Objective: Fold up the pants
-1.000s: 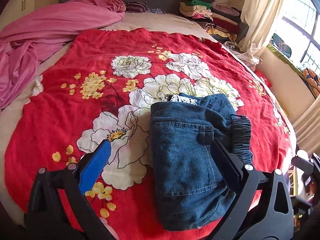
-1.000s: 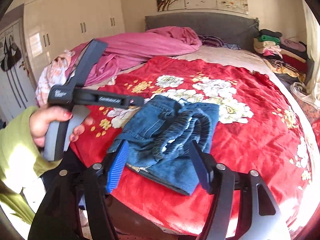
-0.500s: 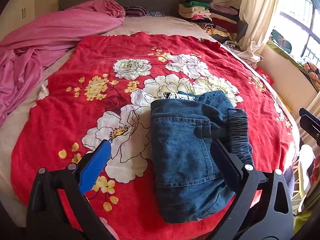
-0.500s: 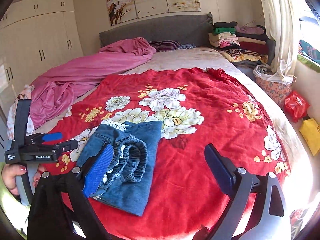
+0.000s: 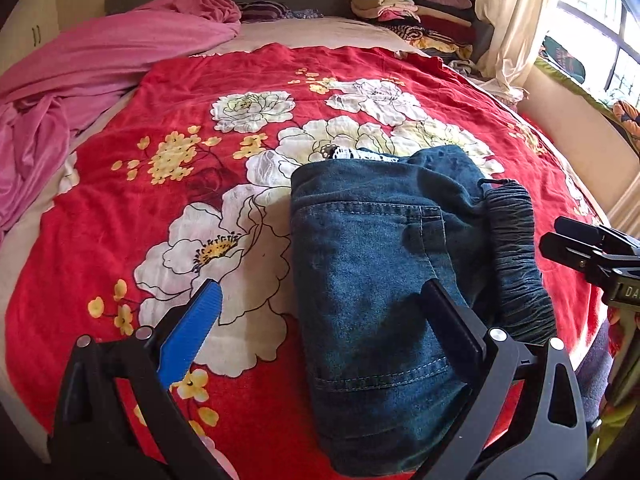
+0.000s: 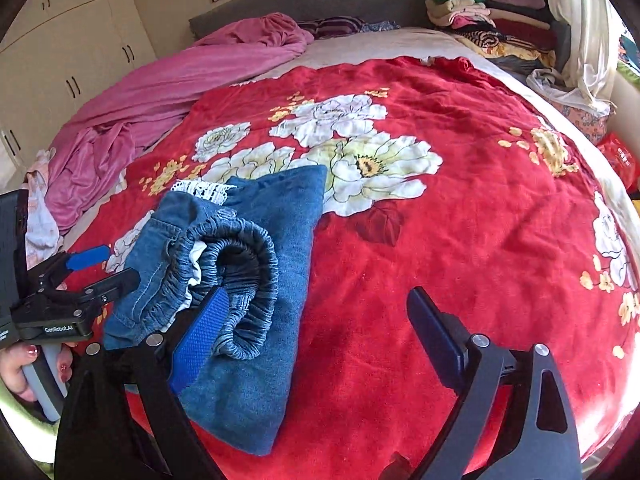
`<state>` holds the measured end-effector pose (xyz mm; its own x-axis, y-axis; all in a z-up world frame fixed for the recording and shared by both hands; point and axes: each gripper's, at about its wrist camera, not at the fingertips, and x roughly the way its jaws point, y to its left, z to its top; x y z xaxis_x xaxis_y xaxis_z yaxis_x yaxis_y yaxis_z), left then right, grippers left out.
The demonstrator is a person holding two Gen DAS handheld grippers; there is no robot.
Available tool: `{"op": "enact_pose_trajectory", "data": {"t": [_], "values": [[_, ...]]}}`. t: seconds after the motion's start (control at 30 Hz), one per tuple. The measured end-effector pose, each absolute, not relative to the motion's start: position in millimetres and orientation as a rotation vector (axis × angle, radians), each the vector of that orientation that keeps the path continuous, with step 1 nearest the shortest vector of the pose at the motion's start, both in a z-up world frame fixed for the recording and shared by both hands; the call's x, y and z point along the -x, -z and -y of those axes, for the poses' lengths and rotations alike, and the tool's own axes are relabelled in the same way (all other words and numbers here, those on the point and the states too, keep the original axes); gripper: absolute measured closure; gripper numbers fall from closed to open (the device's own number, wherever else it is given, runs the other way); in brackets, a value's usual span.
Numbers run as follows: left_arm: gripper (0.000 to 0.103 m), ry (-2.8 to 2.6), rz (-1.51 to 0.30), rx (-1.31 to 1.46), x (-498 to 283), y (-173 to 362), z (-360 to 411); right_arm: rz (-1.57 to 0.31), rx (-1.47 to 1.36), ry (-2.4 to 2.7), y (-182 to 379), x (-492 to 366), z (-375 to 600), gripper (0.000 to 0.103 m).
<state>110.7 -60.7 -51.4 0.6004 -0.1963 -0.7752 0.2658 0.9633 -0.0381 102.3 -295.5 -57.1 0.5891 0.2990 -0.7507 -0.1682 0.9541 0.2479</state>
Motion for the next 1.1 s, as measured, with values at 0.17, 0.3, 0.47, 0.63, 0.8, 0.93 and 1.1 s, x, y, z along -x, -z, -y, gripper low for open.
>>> {"op": "enact_pose_trajectory", "data": {"t": [0.17, 0.3, 0.47, 0.63, 0.8, 0.93, 1.1], "values": [[0.01, 0.27, -0.91, -0.09, -116, 64, 65, -0.945, -0.181, -0.348, 72, -118, 283, 0.036], [0.01, 0.286, -0.934, -0.049, -122, 71, 63, -0.993, -0.227, -0.348, 86, -128, 282, 0.036], [0.01, 0.322, -0.958, 0.008, -126, 75, 65, -0.965, -0.241, -0.384, 86, -134, 277, 0.046], [0.02, 0.358, -0.954, -0.001, -124, 77, 77, -0.951, -0.292, -0.415, 93, -137, 278, 0.06], [0.038, 0.374, -0.966, 0.014, -124, 77, 84, -0.921, -0.267, -0.43, 86, -132, 271, 0.075], [0.052, 0.367, -0.941, -0.025, -116, 69, 91, -0.876, -0.229, -0.418, 74, -121, 266, 0.08], [0.067, 0.363, -0.927, -0.049, -110, 59, 95, -0.848, -0.22, -0.411, 62, -112, 264, 0.083]]}}
